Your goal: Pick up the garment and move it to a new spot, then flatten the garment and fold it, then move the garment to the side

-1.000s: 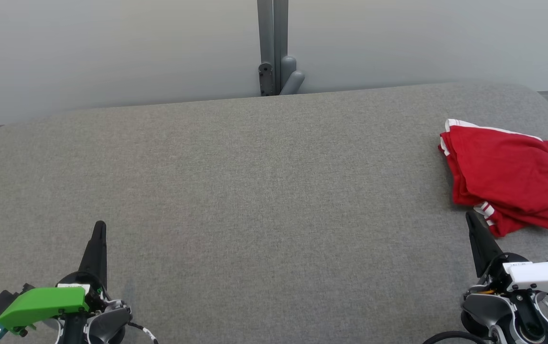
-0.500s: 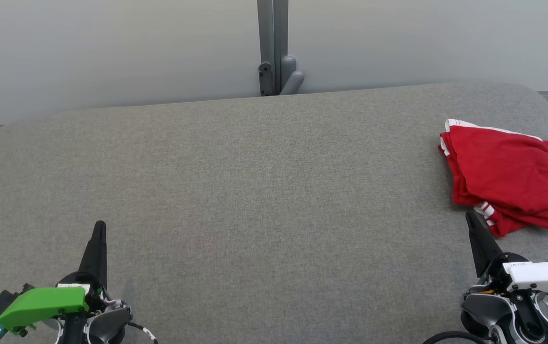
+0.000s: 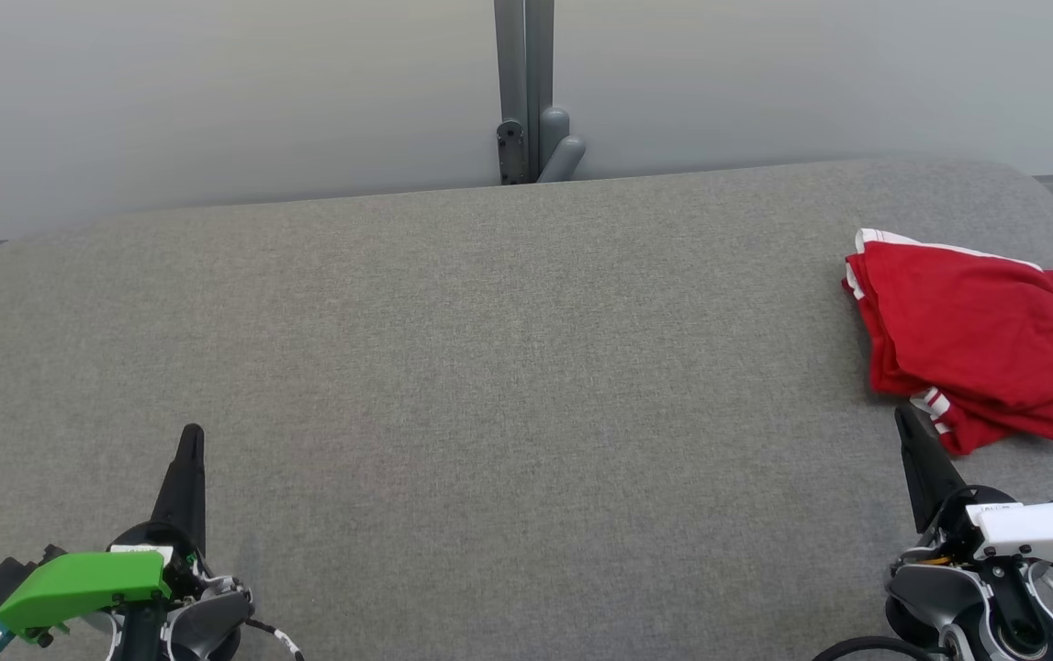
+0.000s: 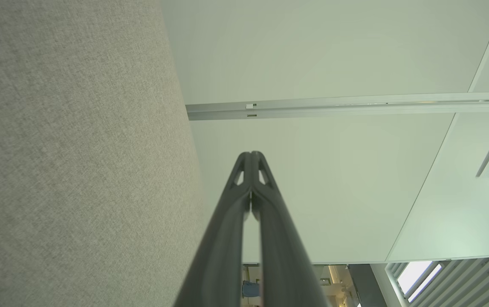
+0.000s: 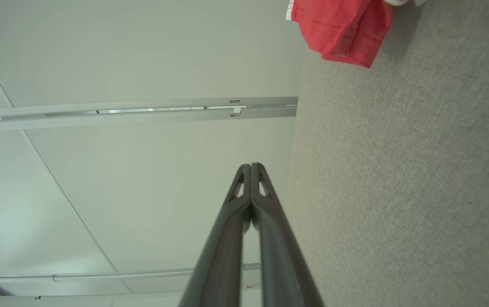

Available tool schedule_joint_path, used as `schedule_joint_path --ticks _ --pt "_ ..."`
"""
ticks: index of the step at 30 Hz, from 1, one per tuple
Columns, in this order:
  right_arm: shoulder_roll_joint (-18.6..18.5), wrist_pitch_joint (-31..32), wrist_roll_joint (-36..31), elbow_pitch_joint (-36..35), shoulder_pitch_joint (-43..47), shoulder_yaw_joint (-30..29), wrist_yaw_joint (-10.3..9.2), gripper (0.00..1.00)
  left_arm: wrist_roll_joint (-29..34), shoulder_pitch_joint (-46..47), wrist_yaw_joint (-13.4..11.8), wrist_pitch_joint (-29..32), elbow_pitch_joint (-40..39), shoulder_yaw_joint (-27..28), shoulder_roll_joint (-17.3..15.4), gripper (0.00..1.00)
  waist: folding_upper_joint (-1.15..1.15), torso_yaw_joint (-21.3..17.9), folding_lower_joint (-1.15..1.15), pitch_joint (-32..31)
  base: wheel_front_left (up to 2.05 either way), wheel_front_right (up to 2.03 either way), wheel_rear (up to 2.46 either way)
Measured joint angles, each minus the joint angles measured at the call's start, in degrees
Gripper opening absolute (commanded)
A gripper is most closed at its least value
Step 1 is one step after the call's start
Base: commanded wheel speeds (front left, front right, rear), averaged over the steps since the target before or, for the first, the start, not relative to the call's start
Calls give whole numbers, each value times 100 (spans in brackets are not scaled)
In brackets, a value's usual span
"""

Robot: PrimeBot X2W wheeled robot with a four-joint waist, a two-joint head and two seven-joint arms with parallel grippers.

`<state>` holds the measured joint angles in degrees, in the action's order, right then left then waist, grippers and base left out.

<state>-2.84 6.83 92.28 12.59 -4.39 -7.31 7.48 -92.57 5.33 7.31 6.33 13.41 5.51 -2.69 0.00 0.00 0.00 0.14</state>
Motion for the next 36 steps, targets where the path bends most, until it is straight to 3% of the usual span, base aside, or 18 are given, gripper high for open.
schedule_joint_path --ticks 36 --pt "0 0 0 0 -1 1 0 0 0 0 0 0 -1 0 0 0 0 0 0 0 0 0 0"
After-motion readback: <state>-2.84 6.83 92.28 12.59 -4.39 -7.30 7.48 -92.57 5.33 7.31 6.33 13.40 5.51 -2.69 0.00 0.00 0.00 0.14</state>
